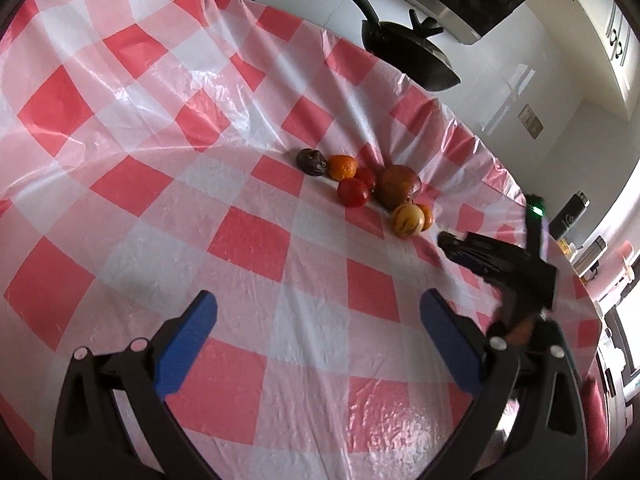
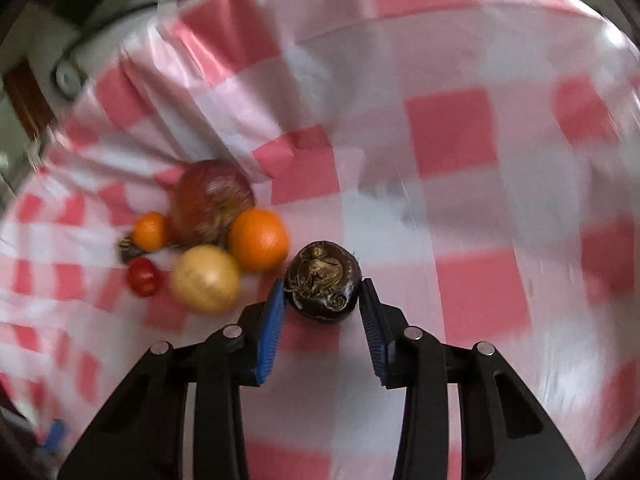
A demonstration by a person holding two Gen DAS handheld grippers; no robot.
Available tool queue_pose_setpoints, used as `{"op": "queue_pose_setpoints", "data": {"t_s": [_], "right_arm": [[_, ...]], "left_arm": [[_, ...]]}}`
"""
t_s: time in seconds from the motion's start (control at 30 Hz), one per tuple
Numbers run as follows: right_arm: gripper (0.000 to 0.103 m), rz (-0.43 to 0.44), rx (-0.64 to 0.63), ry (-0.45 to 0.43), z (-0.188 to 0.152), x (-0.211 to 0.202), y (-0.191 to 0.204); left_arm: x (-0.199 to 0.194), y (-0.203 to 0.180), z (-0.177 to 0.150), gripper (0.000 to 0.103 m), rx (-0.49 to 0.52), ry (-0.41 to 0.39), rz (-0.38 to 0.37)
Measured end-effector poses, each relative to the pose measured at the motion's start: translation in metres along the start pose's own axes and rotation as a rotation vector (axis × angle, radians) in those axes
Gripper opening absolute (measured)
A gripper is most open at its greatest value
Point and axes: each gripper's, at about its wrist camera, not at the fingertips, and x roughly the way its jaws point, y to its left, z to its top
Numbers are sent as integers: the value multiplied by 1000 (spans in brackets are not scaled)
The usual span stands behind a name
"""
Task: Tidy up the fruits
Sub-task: 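Grasp a dark brown fruit with the right tool while the left tool grasps a red tomato, then carry the brown fruit and tomato in both tools over the white box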
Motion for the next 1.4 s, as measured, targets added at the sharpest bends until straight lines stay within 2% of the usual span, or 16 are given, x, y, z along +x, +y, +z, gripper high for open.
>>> {"op": "queue_pose_setpoints", "data": {"t_s": [0.07,0.13,0.17,0.23,0.37,0.4,0.57,0.63,0.7,0.73,0.8,0.97,1.13,1.23,1.4], "right_arm": [[38,34,42,-7,-17,-14,1],[38,48,86,-18,-33,-23,-3],[38,52,104,-28,-33,-24,-5],[38,47,142,-67,-34,-29,-9],[39,56,171,-81,-33,-23,-12],[39,58,173,-87,-34,-23,-12],[39,65,146,-97,-30,-29,-14],[39,68,141,-98,-30,-28,-13],[39,75,144,-99,-30,-29,-14],[39,77,144,-98,-30,-29,-14],[39,77,140,-102,-30,-30,-14],[39,81,136,-106,-31,-30,-14],[39,80,126,-111,-31,-31,-12],[39,78,129,-107,-31,-31,-12],[39,73,121,-115,-31,-33,-9]], "left_arm": [[3,-2,0,102,2,18,15],[15,-8,4,102,21,71,39],[24,-16,8,102,49,96,57],[40,-31,16,102,106,98,110],[93,-65,47,102,227,114,195],[114,-74,58,101,255,141,212],[173,-89,86,86,289,203,239],[192,-90,92,71,304,220,285],[201,-89,95,62,325,216,321],[203,-90,96,52,340,216,333],[200,-90,95,40,356,209,314],[162,-87,81,40,355,129,258],[92,-83,49,40,309,38,185],[56,-83,27,40,266,15,151],[8,-71,-9,40,245,10,158]]}}
